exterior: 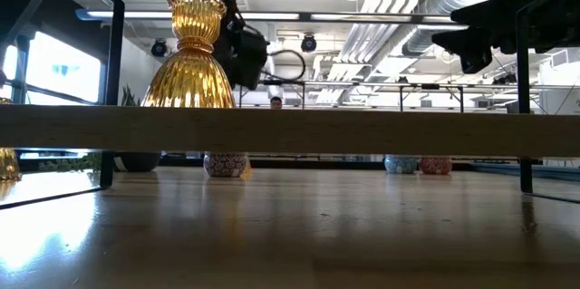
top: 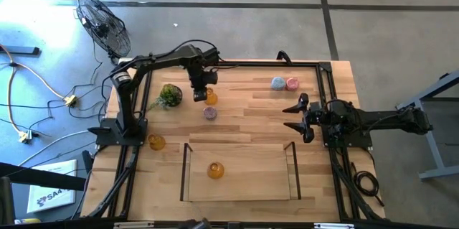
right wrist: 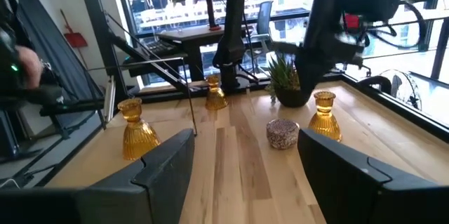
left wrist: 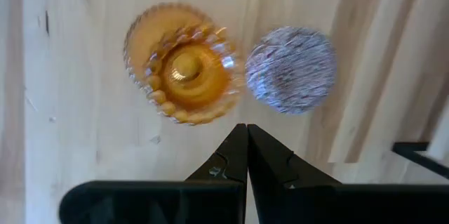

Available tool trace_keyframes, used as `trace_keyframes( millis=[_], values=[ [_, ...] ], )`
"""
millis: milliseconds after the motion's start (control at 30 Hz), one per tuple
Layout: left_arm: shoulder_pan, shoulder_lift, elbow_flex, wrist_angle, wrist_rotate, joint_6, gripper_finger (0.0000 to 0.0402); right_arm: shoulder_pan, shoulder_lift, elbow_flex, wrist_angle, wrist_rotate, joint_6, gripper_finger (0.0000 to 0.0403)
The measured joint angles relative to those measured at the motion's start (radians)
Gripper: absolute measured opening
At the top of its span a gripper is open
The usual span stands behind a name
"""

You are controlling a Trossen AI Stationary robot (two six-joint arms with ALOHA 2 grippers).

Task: Pick & Place candle stick holders
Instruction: Put the top gold glass candle holder on the shelf

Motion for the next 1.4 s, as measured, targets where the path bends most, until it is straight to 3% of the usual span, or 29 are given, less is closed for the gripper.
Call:
trace_keyframes(
  millis=[233,400,800,1067,1233,1400],
  values=[
    [-0.058,-0.051,0.068,-0.015,-0.014,0.010,0.0001,0.000,0.000,0.000,-0.012,0.000,-0.043,0.0249],
    [-0.095,-0.053,0.125,-0.078,-0.022,0.100,0.0001,0.000,0.000,0.000,-0.014,0.000,-0.055,0.0249],
    [-0.145,-0.053,0.172,-0.061,0.004,0.056,0.0001,0.000,0.000,0.000,-0.062,0.001,-0.066,0.0249],
    [-0.142,-0.053,0.172,-0.043,-0.133,-0.018,0.0002,0.000,0.000,0.000,-0.079,0.000,-0.066,0.0249],
    [-0.142,-0.053,0.172,-0.018,-0.254,-0.110,0.0034,0.000,0.000,0.000,-0.093,0.000,-0.066,0.0249],
    [-0.142,-0.052,0.172,-0.012,-0.269,-0.169,0.0101,0.000,0.000,0.000,-0.112,0.001,-0.063,0.0249]
  ],
)
